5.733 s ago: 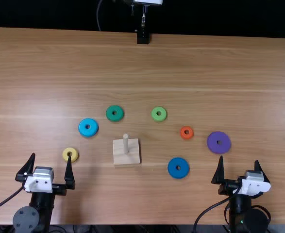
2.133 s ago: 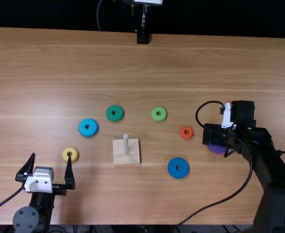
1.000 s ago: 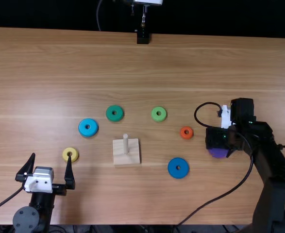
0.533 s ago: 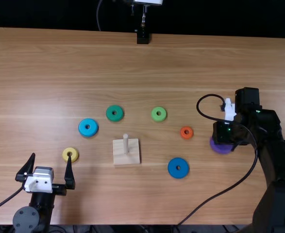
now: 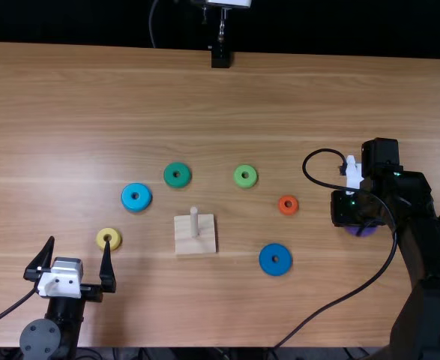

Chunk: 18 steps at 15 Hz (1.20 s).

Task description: Build the Hanoi tower: stack the rings onto the peg from bottom to top in this color order: purple, dark blue, light blue, dark green, light green, yellow, orange.

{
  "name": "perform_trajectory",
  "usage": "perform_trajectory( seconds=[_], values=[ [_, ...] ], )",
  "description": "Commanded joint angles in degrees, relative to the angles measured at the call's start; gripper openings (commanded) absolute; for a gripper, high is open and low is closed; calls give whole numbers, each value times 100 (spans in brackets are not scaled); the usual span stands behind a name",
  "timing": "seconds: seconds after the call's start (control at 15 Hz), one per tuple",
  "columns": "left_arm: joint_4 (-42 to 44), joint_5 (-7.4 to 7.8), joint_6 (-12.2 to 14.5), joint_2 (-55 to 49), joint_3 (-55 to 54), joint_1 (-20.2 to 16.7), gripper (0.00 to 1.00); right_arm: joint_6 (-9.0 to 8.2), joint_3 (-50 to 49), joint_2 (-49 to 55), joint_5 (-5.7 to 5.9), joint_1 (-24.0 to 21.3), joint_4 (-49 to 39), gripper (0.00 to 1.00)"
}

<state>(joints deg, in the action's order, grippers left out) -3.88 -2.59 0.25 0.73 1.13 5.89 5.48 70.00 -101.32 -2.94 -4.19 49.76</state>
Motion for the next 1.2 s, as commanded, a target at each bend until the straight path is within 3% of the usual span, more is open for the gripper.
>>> perform_trajectory(
  seconds=[0.0,0.27,0.4,0.73,1.13],
  values=[
    [-66,27,80,-73,-113,-18,100,-20,23,-64,62,-82,-2,97],
    [-66,27,80,-73,-113,-18,100,33,23,-64,779,-232,-12,100],
    [-66,27,80,-73,-113,-18,100,138,23,-64,969,-416,-12,100],
    [-66,27,80,-73,-113,-18,100,127,-56,-72,927,-566,-941,100],
    [-66,27,80,-73,-113,-18,100,85,-83,-292,927,-539,-1036,100]
  ],
)
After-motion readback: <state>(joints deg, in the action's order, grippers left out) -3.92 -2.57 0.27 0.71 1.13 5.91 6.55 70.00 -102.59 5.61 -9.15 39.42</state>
